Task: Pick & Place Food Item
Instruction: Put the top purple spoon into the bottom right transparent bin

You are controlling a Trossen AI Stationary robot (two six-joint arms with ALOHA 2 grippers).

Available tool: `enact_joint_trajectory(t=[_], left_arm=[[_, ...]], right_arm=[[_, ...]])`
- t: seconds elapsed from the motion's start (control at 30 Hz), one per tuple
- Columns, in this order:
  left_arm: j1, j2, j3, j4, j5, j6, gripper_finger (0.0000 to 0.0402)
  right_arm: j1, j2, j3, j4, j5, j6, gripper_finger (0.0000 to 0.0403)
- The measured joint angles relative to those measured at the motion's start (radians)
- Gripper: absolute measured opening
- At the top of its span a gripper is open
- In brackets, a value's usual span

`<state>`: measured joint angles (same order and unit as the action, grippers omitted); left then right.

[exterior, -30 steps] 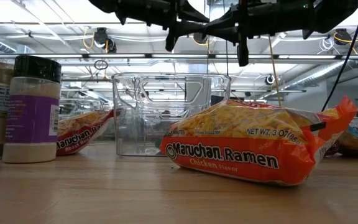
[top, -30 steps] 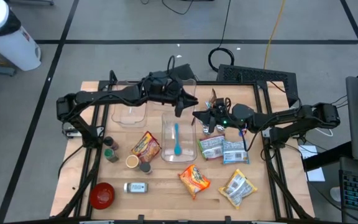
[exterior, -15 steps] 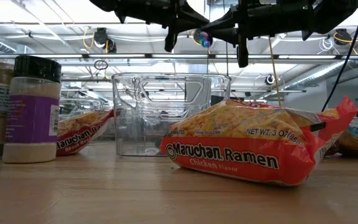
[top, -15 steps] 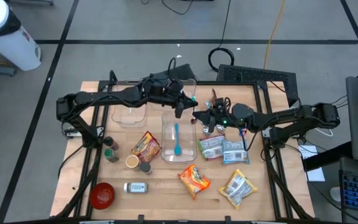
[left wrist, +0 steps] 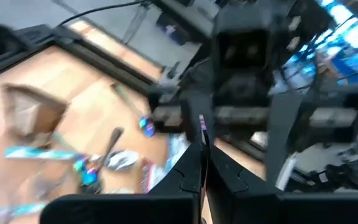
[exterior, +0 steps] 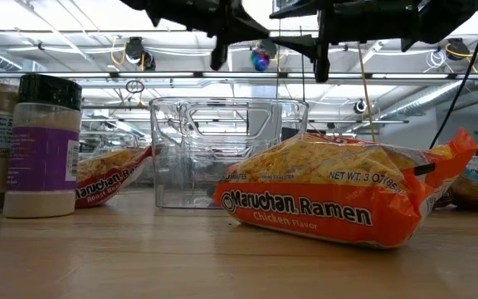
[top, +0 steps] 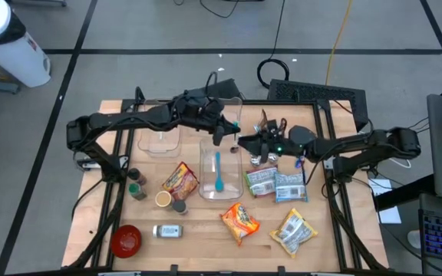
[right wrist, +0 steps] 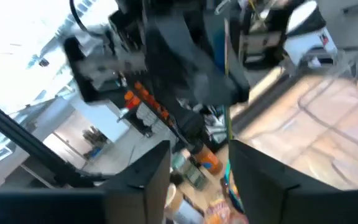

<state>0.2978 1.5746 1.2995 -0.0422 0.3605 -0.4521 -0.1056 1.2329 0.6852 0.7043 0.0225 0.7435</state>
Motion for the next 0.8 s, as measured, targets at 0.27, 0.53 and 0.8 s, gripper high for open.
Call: enact_joint_trajectory(t=[0.27, 0.53, 0.8], left_arm=[[0.007, -0.129, 0.0, -0.249, -0.122, -0.096, 0.0004], [-0.081, -0.146, -0.026, -0.376, -0.321, -0.383, 0.0005], [-0.168, -0.135, -0.135, -0.376, -0.423, -0.669, 0.0003]], right_arm=[[-0.105, -0.107, 0.0, -0.009, -0.19, 0.021, 0.0207], [-0.155, -0.267, 0.0, -0.079, -0.315, 0.016, 0.0205], [-0.142, -0.308, 0.0, -0.253, -0.313, -0.06, 0.0203]])
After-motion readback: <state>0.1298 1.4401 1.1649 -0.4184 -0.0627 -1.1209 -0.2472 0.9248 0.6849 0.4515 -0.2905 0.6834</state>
